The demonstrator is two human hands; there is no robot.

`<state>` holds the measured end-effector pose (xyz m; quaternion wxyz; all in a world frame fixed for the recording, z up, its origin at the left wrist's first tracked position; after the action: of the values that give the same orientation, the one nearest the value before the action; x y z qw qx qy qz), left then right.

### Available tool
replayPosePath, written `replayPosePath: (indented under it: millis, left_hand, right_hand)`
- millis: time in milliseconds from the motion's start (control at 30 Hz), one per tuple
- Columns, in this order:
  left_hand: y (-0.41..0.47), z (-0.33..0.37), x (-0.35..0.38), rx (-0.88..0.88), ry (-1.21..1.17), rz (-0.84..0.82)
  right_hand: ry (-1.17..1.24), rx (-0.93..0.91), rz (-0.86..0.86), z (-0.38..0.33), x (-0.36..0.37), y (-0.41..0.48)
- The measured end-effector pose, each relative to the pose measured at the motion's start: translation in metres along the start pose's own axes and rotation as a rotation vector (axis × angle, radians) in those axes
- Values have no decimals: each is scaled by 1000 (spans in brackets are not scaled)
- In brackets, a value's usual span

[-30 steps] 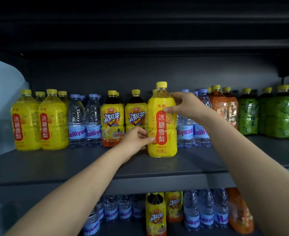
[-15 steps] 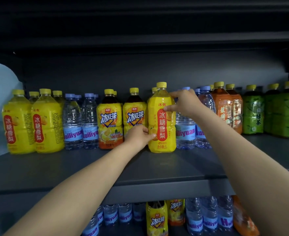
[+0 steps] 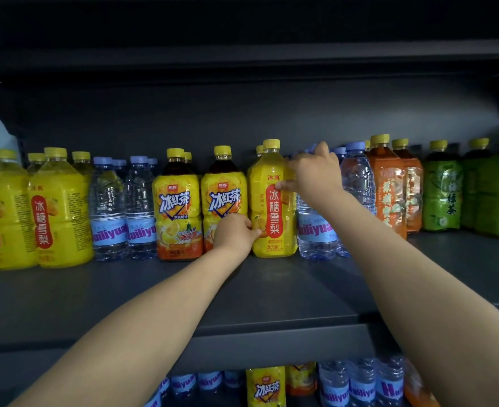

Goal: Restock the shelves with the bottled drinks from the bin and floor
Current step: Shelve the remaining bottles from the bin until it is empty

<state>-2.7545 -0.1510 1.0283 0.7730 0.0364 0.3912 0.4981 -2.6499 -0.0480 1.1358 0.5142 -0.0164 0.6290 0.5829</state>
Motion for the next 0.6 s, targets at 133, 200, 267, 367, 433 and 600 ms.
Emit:
replayPosePath:
  millis: [133,200,267,367,433,600]
  left_hand:
    - [0,0,-1,-13,6,24]
    - [1,3,-2,-11,25,44]
    - [1,3,-3,-13,35,62]
    - [1,3,-3,-15,20,67]
    - [1,5,-3,-5,27,59]
    - [1,6,-3,7,33,58]
  right_hand:
    - [-20,-9,24,0,0,1]
    - [-29,-5,31,-1,0,1]
    - [-23,8,28,-4,1,1]
    - [-10,23,42,-5,-1,0]
    - [4,28,55,-4,-2,-1]
    - [28,22,57,-5,-4,-4]
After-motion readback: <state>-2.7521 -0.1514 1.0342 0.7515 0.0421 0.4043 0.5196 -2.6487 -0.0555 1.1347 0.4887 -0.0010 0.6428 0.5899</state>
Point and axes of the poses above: each hand's wrist, its own y-axis towards the middle knuckle, its own x-axis out of the palm, z = x × y, the point moved 9 cm from there along y, towards the middle knuckle, and after that the axes turned 6 degrees about -y, right-handed, at the moved point
